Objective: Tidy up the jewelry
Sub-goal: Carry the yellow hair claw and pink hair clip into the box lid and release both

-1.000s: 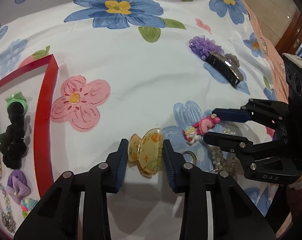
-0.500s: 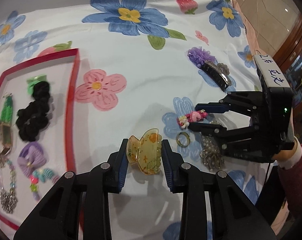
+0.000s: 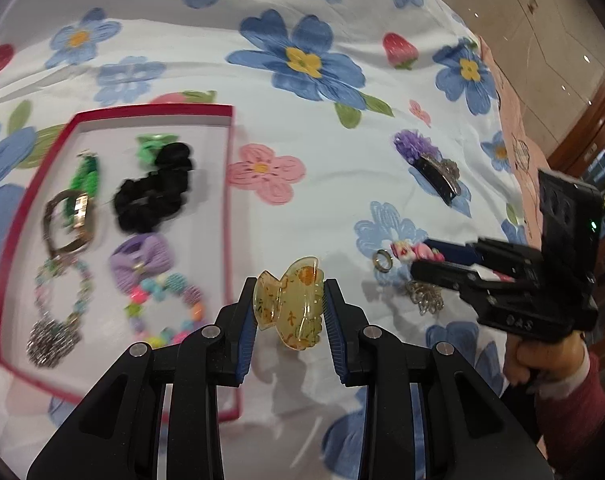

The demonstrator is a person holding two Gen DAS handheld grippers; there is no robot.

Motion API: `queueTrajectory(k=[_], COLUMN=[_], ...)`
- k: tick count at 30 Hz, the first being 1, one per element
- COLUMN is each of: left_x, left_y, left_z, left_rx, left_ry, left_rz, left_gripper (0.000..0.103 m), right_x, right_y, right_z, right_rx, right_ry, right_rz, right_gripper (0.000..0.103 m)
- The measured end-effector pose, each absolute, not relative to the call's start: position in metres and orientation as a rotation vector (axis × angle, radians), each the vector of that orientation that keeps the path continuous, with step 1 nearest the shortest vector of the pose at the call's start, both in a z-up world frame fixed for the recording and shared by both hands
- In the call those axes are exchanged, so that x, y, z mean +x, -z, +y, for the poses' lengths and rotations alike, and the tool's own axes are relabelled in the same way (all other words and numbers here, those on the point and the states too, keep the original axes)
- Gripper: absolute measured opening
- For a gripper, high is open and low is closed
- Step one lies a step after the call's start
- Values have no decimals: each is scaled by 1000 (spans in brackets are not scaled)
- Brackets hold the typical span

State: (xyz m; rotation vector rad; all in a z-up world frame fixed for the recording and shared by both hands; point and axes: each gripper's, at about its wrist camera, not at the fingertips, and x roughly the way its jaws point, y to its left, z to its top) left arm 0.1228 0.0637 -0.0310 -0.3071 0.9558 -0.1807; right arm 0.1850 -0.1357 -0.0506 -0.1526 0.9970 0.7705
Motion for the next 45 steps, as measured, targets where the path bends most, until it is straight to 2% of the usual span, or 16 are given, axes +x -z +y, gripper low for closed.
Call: queueTrajectory(k=[10, 23, 45], left_x=[84, 54, 82], left_y=[28, 33, 58], left_z=[110, 164, 216], left_rx=[-347, -387, -343], left_ry=[84, -9, -101], left_rz=[928, 904, 958], left_gripper=[29, 29, 29], right_x=[140, 123, 141], right_y=[41, 38, 58], right_z=[-90, -45, 42], right_rx=[-61, -101, -246], right_ry=[-830, -883, -931], right_rz=[981, 986, 1010], right_gripper=[36, 36, 36])
